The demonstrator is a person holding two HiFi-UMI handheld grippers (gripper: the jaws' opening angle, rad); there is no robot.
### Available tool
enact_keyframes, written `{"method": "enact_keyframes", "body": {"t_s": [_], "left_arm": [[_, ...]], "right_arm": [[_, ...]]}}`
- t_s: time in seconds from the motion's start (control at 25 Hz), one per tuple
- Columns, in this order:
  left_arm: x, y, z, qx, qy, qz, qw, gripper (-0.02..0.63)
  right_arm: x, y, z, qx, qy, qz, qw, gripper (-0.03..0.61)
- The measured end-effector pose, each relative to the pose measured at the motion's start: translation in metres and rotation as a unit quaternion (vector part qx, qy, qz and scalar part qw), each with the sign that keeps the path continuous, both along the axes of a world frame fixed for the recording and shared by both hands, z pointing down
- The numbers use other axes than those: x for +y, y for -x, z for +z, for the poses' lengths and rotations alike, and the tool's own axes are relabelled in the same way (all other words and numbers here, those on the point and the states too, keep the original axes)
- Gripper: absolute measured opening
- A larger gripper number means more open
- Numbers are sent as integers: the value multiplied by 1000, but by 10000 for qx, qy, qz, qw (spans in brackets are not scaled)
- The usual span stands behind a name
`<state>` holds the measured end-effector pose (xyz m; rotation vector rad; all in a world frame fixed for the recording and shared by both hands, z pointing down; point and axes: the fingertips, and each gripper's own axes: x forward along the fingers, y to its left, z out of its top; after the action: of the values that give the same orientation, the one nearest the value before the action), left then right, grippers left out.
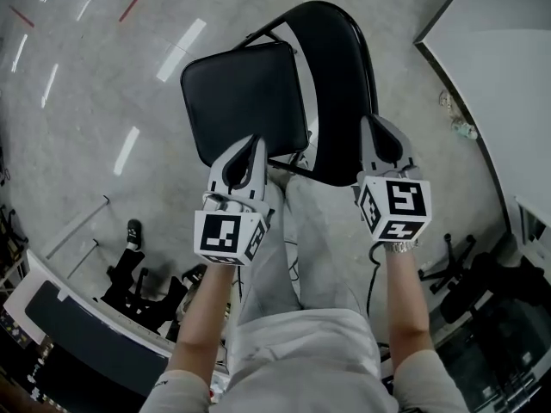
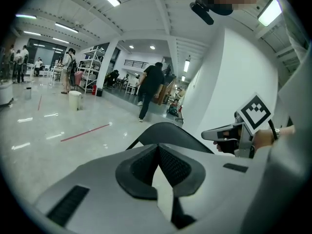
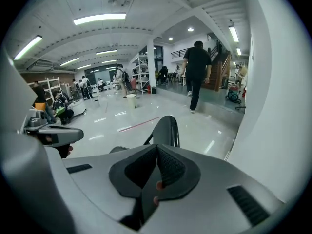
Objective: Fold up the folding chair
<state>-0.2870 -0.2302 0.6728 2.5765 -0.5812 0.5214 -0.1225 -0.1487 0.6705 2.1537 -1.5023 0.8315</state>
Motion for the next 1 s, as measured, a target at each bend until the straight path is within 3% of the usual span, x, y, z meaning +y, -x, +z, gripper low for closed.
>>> {"method": "enact_keyframes", "body": {"t_s": [0.12, 0.24, 0.36, 0.72, 1.0], "left_arm": [[8, -8, 16, -19, 64, 29, 10000, 11], [13, -12, 33, -96, 120, -3, 9999, 11], [16, -11, 47, -199, 168, -71, 9996, 11], [13, -9, 72, -260, 140, -413, 9987, 11], [4, 18, 103, -477, 274, -734, 9958, 12]], "right_arm": [[-4, -26, 9, 117, 21, 61, 9999, 33], [-4, -38, 31, -176, 143, 83, 9997, 122], [-2, -40, 49, -340, 266, 30, 9991, 158], [-10, -37, 69, -778, 322, -135, 9964, 163], [-10, -40, 73, -904, 563, 286, 9939, 161]]}}
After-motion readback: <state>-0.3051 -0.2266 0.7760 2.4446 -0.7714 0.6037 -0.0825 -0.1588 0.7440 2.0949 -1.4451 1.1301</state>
